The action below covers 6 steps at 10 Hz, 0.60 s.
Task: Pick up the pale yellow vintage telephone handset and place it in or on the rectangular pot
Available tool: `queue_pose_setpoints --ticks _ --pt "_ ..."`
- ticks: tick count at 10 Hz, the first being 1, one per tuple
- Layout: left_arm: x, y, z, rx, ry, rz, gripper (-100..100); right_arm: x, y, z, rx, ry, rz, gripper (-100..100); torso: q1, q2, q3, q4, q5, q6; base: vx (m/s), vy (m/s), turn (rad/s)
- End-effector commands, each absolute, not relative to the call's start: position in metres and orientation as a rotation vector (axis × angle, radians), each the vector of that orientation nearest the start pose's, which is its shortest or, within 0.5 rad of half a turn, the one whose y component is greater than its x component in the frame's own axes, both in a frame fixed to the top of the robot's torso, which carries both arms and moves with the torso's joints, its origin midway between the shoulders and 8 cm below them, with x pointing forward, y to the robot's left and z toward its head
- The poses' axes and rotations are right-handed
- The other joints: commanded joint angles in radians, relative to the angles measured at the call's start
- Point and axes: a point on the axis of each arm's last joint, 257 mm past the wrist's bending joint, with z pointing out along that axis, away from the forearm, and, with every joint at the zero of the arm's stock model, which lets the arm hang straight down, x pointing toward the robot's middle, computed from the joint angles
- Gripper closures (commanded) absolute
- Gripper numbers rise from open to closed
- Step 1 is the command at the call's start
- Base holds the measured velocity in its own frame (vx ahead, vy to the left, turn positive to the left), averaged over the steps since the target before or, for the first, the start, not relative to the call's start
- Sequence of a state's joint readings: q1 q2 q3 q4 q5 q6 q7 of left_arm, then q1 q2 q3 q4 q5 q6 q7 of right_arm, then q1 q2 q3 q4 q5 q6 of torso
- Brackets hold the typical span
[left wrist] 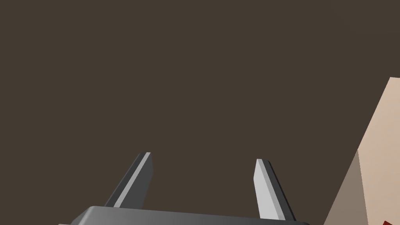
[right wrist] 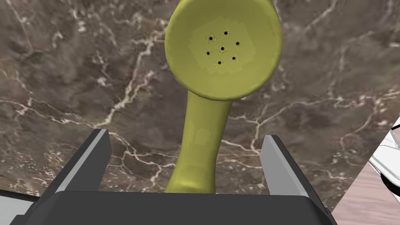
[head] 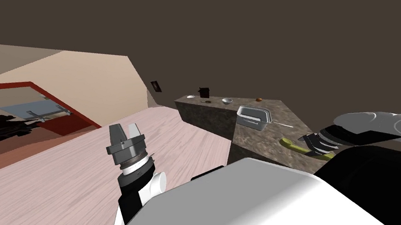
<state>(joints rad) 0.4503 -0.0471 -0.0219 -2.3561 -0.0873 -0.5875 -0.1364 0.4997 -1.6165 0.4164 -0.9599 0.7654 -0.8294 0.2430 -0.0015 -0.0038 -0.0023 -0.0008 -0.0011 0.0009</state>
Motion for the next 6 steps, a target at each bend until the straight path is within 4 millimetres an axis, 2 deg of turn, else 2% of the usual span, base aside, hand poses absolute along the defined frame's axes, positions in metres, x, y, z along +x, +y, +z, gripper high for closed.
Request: queue_pose_setpoints --ticks 1,2,4,5,6 --pt "0.314 0.255 0.087 -0.431 0.501 -1.193 0 0.110 -0.709 -0.310 -1.054 2.833 -0.149 0 0.000 0.000 0.000 0.000 0.000 0.000 0.007 -0.006 0.003" --pt "0.314 0.255 0.087 -0.432 0.501 -1.193 0 0.100 -0.711 -0.320 -1.014 2.846 -0.153 -100 0.002 0.002 0.001 0.001 0.000 0.000 -0.029 -0.011 0.178" --pt "0.314 0.255 0.087 -0.431 0.501 -1.193 0 0.084 -0.713 -0.334 -0.953 2.868 -0.158 -100 0.001 0.006 0.004 0.001 0.000 0.000 -0.064 -0.027 0.255" --pt "0.314 0.255 0.087 -0.431 0.501 -1.193 0 0.090 -0.712 -0.329 -0.975 2.861 -0.153 -100 0.001 0.007 0.004 0.002 0.000 0.000 -0.031 -0.009 0.045" --pt "0.314 0.255 0.087 -0.432 0.501 -1.193 0 0.090 -0.712 -0.329 -0.971 2.861 -0.156 100 0.002 0.006 0.004 0.002 0.001 0.001 -0.005 -0.001 -0.014"
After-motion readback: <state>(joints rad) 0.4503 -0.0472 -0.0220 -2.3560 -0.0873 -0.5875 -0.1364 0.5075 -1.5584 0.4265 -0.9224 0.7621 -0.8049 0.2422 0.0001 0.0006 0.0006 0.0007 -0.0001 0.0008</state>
